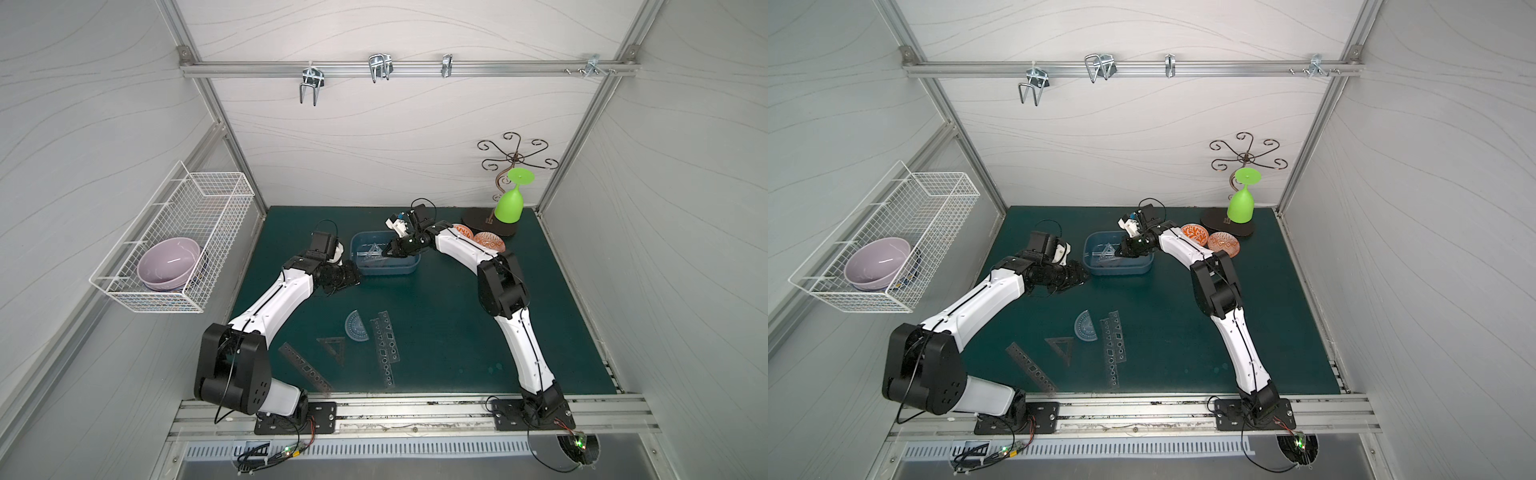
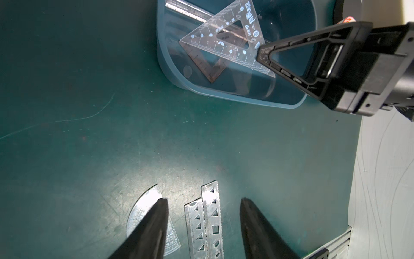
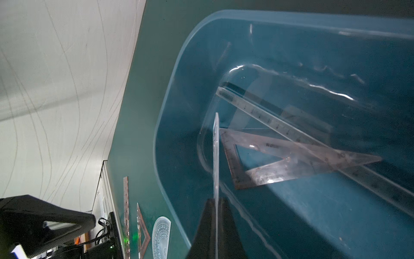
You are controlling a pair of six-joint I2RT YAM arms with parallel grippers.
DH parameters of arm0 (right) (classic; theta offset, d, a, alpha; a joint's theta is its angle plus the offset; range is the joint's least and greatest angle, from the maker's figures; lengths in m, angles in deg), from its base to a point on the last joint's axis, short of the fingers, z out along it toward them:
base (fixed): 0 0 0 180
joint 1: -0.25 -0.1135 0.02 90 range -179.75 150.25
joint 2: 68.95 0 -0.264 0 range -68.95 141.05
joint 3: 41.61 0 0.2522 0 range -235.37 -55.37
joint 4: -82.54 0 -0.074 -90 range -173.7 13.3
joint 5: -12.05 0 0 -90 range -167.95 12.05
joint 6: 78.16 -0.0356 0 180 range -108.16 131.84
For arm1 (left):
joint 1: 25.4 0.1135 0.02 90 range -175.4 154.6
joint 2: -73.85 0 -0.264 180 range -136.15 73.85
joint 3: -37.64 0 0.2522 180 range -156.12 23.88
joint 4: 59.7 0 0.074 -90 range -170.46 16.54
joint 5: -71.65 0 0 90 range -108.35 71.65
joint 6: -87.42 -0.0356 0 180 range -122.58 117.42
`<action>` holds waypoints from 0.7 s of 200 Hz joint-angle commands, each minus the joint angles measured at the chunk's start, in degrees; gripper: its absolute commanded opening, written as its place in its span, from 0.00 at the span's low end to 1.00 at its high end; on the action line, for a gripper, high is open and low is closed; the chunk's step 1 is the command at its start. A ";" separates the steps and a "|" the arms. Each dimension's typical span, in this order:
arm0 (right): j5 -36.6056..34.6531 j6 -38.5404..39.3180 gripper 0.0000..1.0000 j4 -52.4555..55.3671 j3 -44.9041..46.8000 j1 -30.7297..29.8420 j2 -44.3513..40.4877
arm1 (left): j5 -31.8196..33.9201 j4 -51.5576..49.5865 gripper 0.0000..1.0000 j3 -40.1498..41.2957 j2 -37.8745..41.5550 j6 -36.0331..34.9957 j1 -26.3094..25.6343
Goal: Put the scattered rulers into the storage box
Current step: Place the ruler in the storage box.
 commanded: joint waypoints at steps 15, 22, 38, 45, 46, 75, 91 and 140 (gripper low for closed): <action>-0.78 1.74 0.11 2.92 -2.42 0.59 2.06 | -0.61 0.33 0.56 -1.30 -1.00 -0.87 0.54; -0.95 1.96 0.14 3.13 -2.93 0.88 2.28 | -0.69 0.33 0.56 -1.36 -1.15 -0.87 0.57; -1.41 2.43 0.20 3.99 -4.38 1.73 2.31 | -1.13 0.59 0.56 -1.36 -1.28 -0.63 0.66; -1.68 2.75 0.22 4.39 -4.98 2.11 2.15 | -1.22 0.68 0.56 -1.36 -1.32 -0.53 0.74; -1.70 2.80 0.22 4.49 -5.07 2.16 2.10 | -1.22 0.68 0.56 -1.36 -1.33 -0.53 0.77; -2.25 3.62 0.30 5.61 -6.22 3.49 -0.43 | -1.22 0.73 0.57 -1.02 -0.97 -0.35 0.80; -3.09 4.06 0.31 6.23 -6.03 3.57 -3.96 | -1.69 0.62 0.57 -0.68 -0.52 -0.02 0.76; -14.28 5.98 0.28 1.58 18.91 -1.04 -28.48 | -1.46 -1.74 0.59 3.79 6.38 1.55 -0.54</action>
